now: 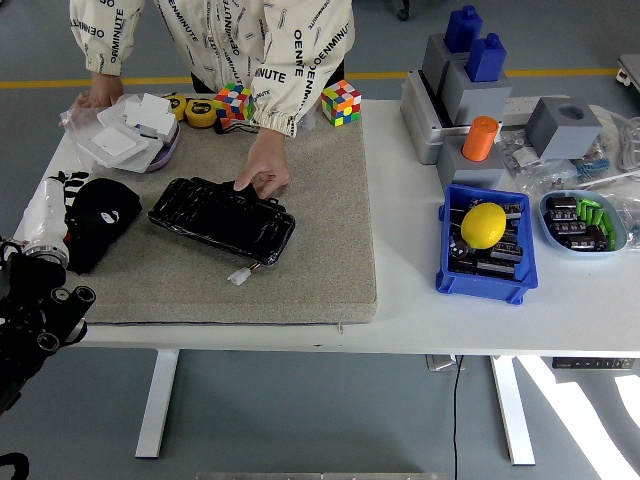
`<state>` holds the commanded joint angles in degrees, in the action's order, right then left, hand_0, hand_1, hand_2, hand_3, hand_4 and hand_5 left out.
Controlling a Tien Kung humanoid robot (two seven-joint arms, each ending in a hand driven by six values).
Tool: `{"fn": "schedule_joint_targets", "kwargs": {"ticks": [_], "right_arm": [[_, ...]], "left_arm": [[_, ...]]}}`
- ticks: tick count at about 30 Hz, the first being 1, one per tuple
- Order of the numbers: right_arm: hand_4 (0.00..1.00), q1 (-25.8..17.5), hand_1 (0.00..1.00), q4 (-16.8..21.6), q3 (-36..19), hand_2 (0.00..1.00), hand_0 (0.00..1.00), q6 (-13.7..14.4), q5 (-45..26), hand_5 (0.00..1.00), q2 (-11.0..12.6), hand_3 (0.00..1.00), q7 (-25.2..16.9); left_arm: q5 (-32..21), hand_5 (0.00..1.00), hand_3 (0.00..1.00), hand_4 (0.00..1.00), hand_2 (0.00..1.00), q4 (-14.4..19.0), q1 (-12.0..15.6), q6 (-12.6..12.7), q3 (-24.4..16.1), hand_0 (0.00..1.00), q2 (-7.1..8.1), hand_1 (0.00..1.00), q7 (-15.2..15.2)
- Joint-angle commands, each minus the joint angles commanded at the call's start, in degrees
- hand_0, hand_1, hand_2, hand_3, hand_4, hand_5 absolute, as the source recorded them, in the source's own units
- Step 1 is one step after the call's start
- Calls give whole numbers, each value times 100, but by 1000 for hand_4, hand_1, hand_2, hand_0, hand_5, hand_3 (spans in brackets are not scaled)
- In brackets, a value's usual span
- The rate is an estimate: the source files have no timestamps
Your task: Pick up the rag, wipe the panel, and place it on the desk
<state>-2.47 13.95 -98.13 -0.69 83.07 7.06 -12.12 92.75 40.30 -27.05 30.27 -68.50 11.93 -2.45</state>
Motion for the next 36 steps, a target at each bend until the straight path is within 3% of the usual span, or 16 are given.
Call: {"fn": "schedule_joint_targets", "kwargs": {"ticks": [1,6,7,10,12,13,16,22,29,36], "right_arm": [[879,1,552,1,0,487,533,0,-1,338,0,520,0],[879,5,552,-4,-40,487,533,0,24,338,-11,520,0],[879,6,552,-8,-50,487,531,0,39,338,-12,520,1],[879,13,552,-38,-115,487,531,1,105,338,-20,520,2],[879,25,552,-65,-150,487,531,0,153,338,-18,520,4],[880,34,552,-77,-165,487,533,-5,176,339,-19,521,8],[880,47,552,-87,-144,487,533,-21,194,339,-30,521,20],[880,80,552,-151,-284,487,536,-15,349,339,-44,521,18],[882,134,553,-283,-648,487,536,1,694,341,-26,520,13],[883,195,553,-285,-547,488,539,11,662,342,24,521,13]], "left_arm": [[-32,205,819,998,812,103,41,-12,-55,501,6,728,0],[-125,205,819,998,812,656,300,-97,-430,501,13,728,78],[-170,233,777,998,740,773,364,-108,-519,444,6,663,132],[-410,233,777,998,740,1149,560,-126,-838,444,-45,663,429],[-640,233,777,998,740,1388,716,-183,-1111,444,-143,663,704],[-805,269,726,998,673,1518,809,-226,-1281,460,-212,638,882],[-1165,269,726,998,673,1736,1022,-400,-1660,460,-375,638,1322],[-1488,260,713,989,668,2087,1330,-695,-2288,493,-632,640,1806],[-1540,267,699,983,665,2299,1427,-817,-2548,500,-717,642,1778],[-1545,261,694,981,666,2352,1418,-887,-2599,505,-715,645,1708]]}}
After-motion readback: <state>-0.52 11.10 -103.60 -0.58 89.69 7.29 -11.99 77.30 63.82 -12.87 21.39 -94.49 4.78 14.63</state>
